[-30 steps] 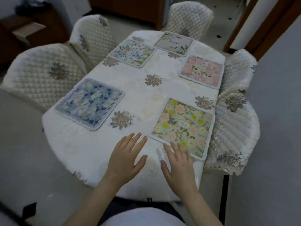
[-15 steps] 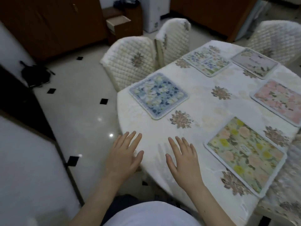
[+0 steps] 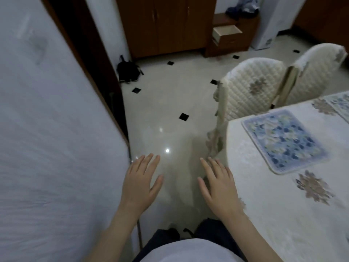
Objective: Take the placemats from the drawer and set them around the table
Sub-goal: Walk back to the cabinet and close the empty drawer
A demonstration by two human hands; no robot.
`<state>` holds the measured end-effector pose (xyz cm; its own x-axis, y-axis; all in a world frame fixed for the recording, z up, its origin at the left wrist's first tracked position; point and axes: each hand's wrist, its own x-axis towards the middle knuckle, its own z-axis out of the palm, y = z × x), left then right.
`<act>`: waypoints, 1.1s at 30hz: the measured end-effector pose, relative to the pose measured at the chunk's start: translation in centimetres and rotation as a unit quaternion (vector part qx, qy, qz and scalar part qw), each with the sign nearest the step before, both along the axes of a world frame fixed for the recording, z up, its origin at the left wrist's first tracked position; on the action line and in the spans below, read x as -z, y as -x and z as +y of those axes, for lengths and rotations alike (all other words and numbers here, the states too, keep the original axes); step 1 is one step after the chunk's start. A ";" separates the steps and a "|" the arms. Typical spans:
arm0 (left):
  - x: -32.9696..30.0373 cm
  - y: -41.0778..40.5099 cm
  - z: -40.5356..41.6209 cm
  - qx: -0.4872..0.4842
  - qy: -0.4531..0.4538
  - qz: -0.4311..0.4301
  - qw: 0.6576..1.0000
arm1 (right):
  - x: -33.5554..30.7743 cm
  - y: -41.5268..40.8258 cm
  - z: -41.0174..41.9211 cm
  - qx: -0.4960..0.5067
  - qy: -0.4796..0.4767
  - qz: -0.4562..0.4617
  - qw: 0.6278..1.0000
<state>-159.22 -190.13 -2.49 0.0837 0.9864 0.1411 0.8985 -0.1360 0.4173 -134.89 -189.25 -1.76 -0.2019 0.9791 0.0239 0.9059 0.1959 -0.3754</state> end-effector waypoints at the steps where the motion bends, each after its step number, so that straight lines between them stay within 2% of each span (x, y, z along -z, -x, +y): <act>1: 0.2 0.8 0.4 -0.009 0.002 -0.004 1.000 | -0.1 0.8 0.9 -0.010 0.001 -0.004 1.000; 11: 2.4 3.5 8.5 -0.055 0.044 -0.023 0.997 | 1.6 5.0 12.8 -0.058 0.031 -0.011 0.998; 17: 2.4 5.2 21.7 -0.037 0.040 -0.008 0.998 | 2.4 6.4 25.3 -0.056 0.028 0.004 0.998; 25: -1.9 4.1 41.9 0.014 0.010 0.021 1.000 | 0.0 5.3 41.9 -0.035 0.018 0.019 0.999; 33: -0.8 2.2 55.4 0.056 0.038 0.028 0.997 | 1.2 3.8 53.1 0.037 0.019 0.016 0.999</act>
